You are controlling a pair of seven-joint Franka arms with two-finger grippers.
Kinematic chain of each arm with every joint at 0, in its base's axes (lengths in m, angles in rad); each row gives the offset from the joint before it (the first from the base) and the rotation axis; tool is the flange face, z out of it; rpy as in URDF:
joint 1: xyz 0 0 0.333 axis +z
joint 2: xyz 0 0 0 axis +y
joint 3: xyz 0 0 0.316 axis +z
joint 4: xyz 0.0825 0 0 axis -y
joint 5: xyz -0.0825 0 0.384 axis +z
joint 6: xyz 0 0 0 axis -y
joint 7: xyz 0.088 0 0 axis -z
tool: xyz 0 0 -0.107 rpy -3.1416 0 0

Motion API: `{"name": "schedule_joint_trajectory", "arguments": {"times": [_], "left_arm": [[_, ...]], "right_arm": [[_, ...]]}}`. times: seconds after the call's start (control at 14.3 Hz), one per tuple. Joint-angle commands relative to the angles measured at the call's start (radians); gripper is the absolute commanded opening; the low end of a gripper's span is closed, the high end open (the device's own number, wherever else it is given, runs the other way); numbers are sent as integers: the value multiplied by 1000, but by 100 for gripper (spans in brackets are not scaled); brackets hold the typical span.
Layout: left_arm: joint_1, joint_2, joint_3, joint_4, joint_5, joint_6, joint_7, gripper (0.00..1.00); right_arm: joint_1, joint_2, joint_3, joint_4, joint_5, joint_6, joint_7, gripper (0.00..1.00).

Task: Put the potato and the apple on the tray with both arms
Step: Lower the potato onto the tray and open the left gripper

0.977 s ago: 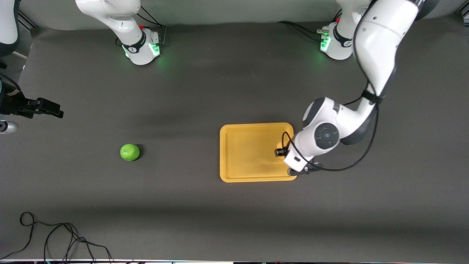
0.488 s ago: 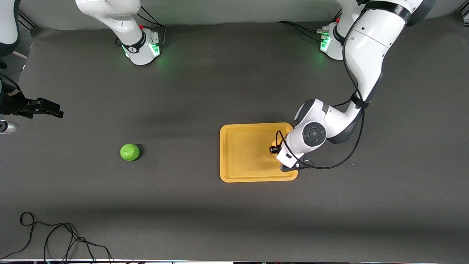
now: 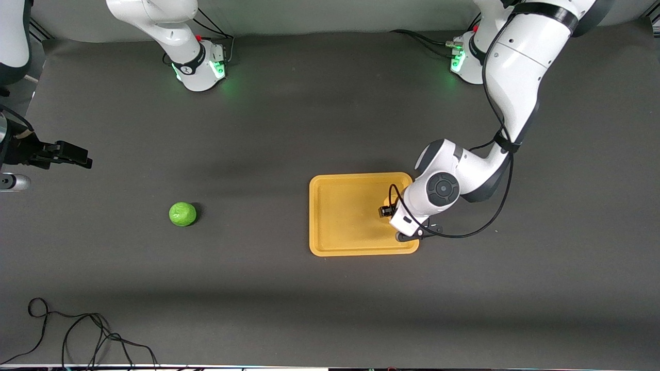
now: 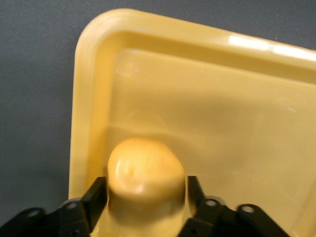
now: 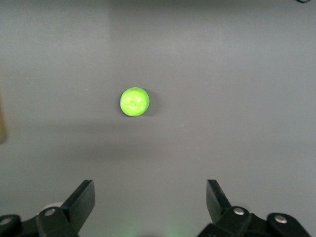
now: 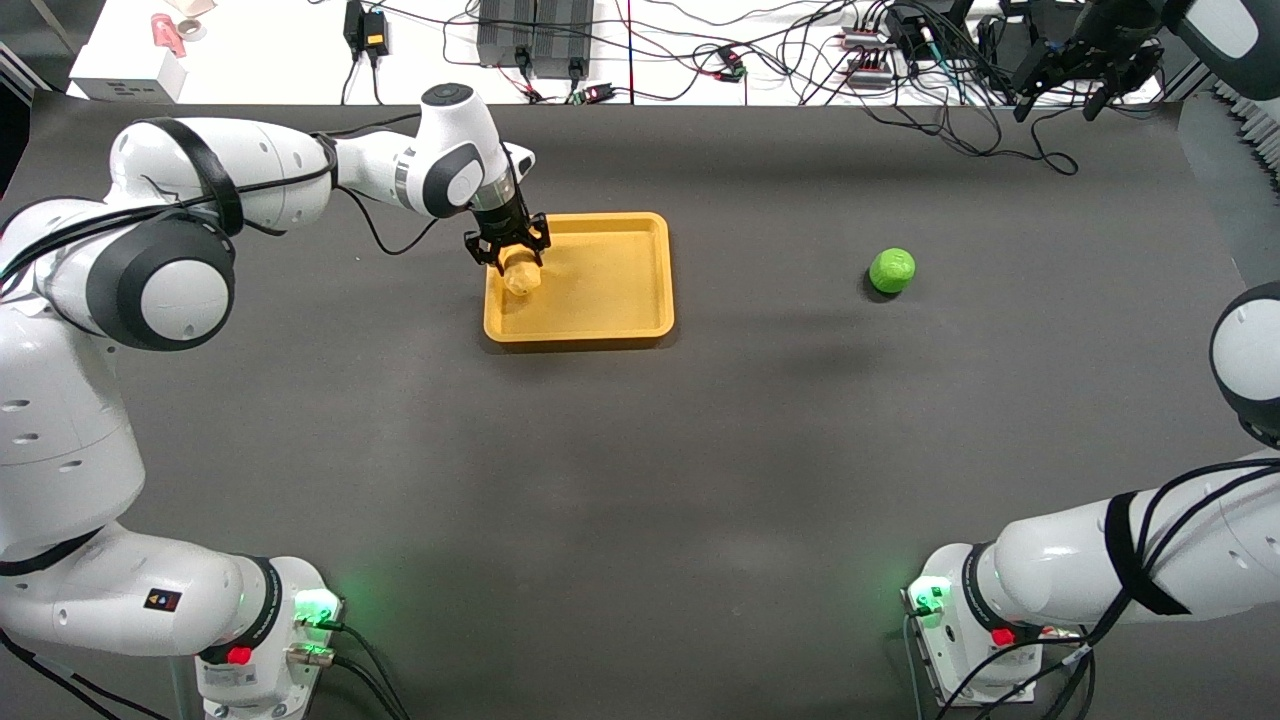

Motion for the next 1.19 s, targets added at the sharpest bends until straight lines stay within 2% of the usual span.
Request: {"name": "schedule_joint_trajectory", "arguments": {"times": [0.0, 0.35, 0.56, 0.77, 1.12], "left_arm": [[-6, -5, 11, -7, 17, 13, -29, 99], [-2, -8, 11, -7, 17, 1, -28, 100], [0, -35, 28, -5, 20, -19, -20, 100], [1, -110, 87, 13, 54, -94, -14, 100], [21, -250, 143, 88, 115, -338, -8, 100]], "right_arm": [[43, 22, 0, 34, -2, 24, -16, 100], [80, -1, -3, -42, 0, 63, -7, 100], [85, -25, -5, -189, 5, 195, -4, 100], [89, -15, -6, -338, 34, 385, 7, 100], [136, 117, -6, -409, 37, 624, 56, 100]]}}
